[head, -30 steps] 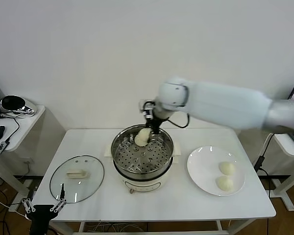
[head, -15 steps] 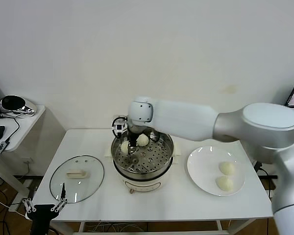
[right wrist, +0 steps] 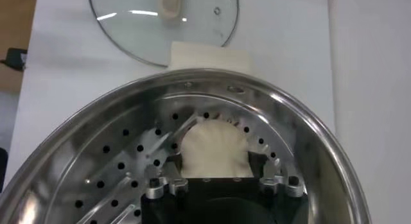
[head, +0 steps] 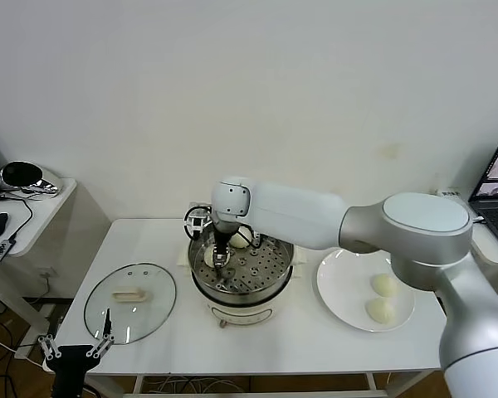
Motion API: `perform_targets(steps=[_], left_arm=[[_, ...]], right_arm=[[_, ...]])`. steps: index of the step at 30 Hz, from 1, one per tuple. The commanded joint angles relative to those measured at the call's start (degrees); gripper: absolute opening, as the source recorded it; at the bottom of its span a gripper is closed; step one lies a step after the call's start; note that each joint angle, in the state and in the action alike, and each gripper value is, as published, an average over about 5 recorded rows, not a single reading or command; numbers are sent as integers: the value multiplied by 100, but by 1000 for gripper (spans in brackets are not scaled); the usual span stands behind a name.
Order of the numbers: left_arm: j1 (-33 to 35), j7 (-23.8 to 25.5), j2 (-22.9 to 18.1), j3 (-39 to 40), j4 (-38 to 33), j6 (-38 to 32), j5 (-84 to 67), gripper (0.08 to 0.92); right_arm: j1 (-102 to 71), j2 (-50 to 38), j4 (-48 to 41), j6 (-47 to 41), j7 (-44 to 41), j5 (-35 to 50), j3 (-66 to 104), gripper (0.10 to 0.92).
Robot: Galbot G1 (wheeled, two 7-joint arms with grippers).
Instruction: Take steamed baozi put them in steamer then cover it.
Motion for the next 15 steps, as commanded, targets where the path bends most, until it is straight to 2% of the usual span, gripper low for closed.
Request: perform_targets(steps=[1,7,11,15], left_arm=[[-1,5,18,-7,-4,7,-3,823],[-8,7,80,-6,-10,14,-16,823],[4,6,108,16,1,11,-14,823],[32,9,121,49,19,8,3,823]], right_arm=[[1052,-816,998,3,-563,110,-41,817],[1976,-2297,2409,343,-1293,-104,-438,823],[2057,-3492,3107,823,-1812,-803,-530,823],[1874,-4629,3436,1416,-2232,-1597,-502,823]])
